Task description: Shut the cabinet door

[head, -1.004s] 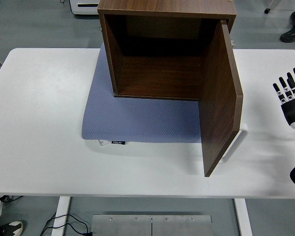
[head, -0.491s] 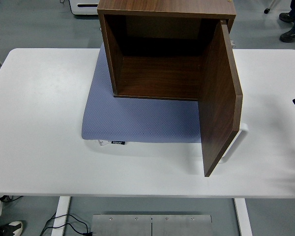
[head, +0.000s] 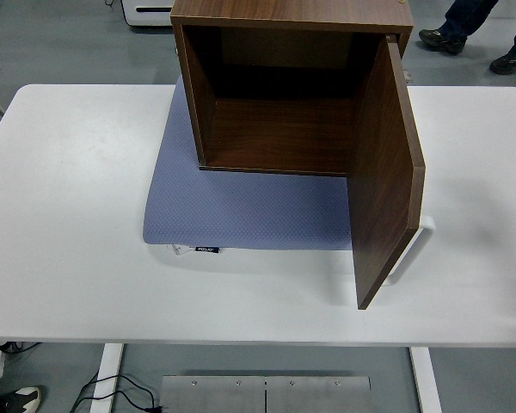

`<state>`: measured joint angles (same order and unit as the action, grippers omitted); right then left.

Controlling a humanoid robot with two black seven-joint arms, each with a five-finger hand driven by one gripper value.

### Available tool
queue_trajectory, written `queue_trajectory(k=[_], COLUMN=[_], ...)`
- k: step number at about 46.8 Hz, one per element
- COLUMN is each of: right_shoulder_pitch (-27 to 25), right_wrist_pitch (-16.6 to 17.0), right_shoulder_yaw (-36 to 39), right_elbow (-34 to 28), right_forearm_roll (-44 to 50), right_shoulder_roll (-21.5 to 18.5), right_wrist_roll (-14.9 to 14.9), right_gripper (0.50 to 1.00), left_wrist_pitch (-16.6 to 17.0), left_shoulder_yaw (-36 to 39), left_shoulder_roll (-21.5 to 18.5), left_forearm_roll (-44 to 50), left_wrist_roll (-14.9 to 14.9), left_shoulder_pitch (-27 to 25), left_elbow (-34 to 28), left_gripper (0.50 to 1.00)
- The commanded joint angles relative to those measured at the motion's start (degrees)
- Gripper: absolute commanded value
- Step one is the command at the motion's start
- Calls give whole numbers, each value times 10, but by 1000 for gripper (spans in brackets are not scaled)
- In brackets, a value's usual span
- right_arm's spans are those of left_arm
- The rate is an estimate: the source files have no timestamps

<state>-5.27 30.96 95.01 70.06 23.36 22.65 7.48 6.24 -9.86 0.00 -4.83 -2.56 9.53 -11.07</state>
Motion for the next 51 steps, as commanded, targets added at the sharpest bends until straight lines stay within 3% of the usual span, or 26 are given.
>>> queue_trajectory(k=[1, 8, 21, 42, 51], right_shoulder_pitch=[-17, -53, -105, -129, -127], right_wrist_pitch=[12, 40, 40, 40, 40], right_shoulder_yaw=[-1, -1, -3, -51, -69], right_elbow=[11, 52, 121, 170, 178], right_forearm_roll=[1, 3, 6, 25, 58], right_shoulder_roll=[0, 2, 7, 0, -24], right_wrist_roll=[0, -1, -2, -8, -8], right_gripper=[1000, 1000, 1000, 1000, 1000], left_wrist_pitch=[0, 0, 0, 0, 0], left_shoulder_yaw=[0, 0, 0, 0, 0], left_shoulder_roll=[0, 0, 0, 0, 0], left_forearm_roll=[0, 0, 0, 0, 0], left_wrist_roll=[0, 0, 0, 0, 0], left_shoulder_pitch=[1, 1, 1, 1, 1], left_elbow=[0, 0, 0, 0, 0], left_gripper=[1000, 1000, 1000, 1000, 1000])
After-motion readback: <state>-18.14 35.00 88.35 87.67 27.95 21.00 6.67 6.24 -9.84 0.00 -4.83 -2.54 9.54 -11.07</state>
